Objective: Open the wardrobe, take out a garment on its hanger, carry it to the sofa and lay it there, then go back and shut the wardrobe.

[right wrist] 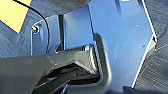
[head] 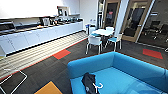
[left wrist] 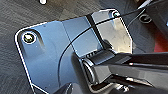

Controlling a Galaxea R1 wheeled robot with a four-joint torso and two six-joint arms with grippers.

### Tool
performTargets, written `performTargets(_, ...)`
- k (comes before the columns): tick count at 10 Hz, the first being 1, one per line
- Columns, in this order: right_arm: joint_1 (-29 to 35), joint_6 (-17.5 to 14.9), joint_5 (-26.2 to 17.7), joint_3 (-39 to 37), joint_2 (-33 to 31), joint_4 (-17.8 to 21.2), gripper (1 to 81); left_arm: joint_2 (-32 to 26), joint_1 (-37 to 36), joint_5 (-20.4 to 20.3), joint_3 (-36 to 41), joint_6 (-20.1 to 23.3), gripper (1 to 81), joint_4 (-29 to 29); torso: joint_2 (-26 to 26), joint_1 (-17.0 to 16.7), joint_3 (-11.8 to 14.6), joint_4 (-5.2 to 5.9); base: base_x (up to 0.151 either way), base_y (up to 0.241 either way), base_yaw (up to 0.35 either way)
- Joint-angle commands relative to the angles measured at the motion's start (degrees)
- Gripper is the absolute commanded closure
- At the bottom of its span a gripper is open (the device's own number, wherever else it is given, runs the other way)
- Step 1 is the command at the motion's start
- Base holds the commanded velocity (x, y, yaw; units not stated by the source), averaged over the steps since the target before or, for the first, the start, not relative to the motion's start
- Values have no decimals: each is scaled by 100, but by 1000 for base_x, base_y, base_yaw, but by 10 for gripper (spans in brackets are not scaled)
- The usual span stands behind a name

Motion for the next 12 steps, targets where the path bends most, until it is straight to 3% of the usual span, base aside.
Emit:
performTargets(1,146,-16,-285,34,37,-37,10,-56,-270,195,86,30,10,65,0,10,0,0,0,0,0)
performTargets(8,137,-16,-285,34,37,-37,10,-11,-262,213,78,30,10,66,2,10,0,0,0,0,0)
performTargets(12,136,-16,-285,34,37,-45,10,94,-261,213,-177,30,10,66,2,10,0,0,0,0,226)
